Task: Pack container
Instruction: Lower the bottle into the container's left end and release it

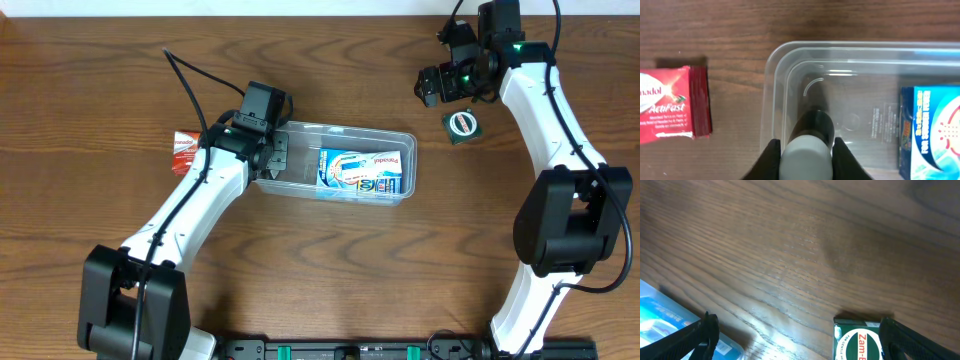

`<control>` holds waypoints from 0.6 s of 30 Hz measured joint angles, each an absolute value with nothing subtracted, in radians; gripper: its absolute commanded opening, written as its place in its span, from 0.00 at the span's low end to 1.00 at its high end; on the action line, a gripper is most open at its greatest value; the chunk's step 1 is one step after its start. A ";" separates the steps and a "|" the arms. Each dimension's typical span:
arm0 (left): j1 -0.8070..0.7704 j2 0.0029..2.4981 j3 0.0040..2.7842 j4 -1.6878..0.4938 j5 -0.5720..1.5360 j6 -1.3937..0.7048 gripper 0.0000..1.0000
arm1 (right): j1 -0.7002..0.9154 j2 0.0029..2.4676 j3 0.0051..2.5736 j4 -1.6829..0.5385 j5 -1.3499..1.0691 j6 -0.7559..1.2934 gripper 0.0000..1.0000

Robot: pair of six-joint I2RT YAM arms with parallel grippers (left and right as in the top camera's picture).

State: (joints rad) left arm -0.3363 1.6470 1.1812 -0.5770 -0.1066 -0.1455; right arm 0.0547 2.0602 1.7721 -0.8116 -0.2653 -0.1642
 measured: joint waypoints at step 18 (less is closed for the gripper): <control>-0.336 1.647 1.183 -0.579 -0.112 -0.191 0.11 | 0.055 2.060 1.772 -0.812 -0.265 -0.164 0.99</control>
